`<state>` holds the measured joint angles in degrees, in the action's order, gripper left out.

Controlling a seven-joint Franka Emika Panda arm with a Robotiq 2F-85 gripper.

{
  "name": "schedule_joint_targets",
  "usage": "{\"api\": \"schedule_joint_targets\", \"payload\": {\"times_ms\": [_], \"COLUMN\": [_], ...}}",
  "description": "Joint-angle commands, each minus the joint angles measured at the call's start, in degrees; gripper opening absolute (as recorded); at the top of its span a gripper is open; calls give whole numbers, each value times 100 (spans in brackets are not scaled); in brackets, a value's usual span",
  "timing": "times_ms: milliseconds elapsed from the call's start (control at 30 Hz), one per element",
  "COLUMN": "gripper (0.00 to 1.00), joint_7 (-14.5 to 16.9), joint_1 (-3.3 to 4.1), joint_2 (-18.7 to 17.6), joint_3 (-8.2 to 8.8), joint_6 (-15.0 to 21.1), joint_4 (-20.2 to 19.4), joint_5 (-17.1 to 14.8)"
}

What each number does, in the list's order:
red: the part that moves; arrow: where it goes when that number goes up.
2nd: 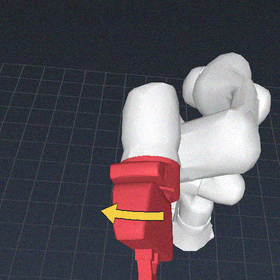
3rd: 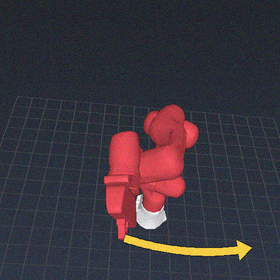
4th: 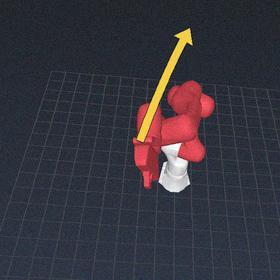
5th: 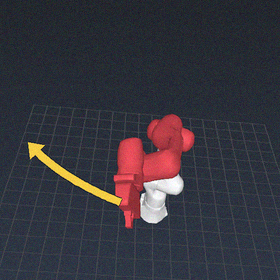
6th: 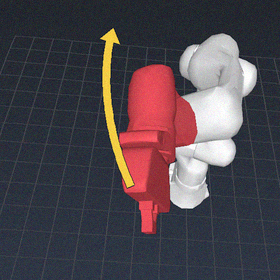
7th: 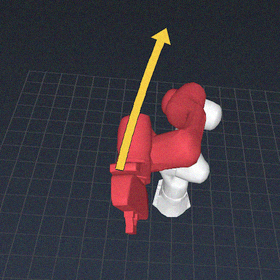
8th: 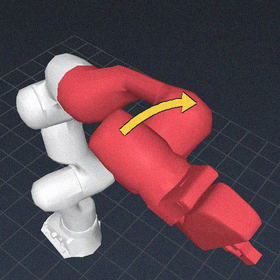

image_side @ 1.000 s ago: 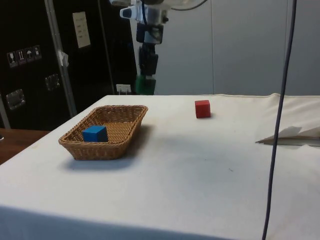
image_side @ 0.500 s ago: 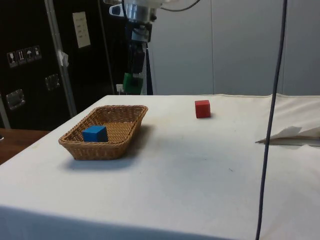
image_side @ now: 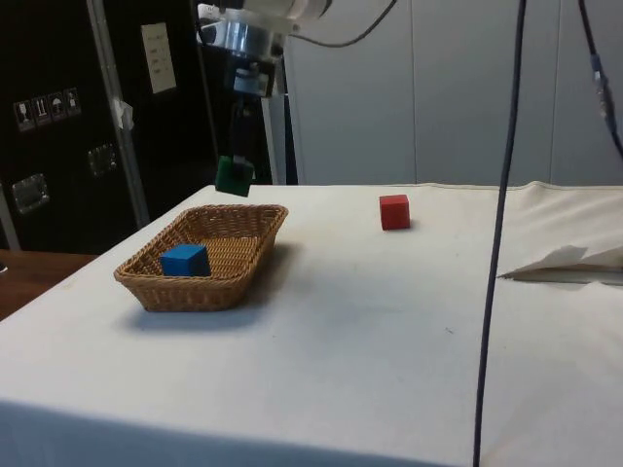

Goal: Pick up exactly two blocks and place them into the basket.

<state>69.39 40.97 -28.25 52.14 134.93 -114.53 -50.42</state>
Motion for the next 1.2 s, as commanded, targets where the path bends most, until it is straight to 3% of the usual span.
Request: {"api": "schedule_joint_targets", "payload": {"times_ms": [0,33,67,100,300,333,367,467,833,900,1033,1167], "gripper": [0,0,0,0,0,0,0,0,0,0,0,0], "joint_7": [40,52,29,69,69,74,52,17,-286,-258,-350,-361], "joint_1": [-86,-97,-17,-103,-115,-52,-109,-97,-34,-46,11,23], "joint_2": [-92,-166,-160,-246,-871,-882,-1060,-1306,-1856,-1851,-1937,-1948], "joint_3": [-92,-86,0,-92,-92,-23,-86,-57,6,0,-6,-17], "joint_6": [-52,-86,-69,-115,-269,-252,-275,-286,-206,-246,-155,-178], "joint_4": [97,143,97,195,561,527,659,796,1117,1112,1129,1123], "joint_5": [-143,-223,-178,-315,-842,-842,-974,-1129,-1220,-1220,-1226,-1220]}}
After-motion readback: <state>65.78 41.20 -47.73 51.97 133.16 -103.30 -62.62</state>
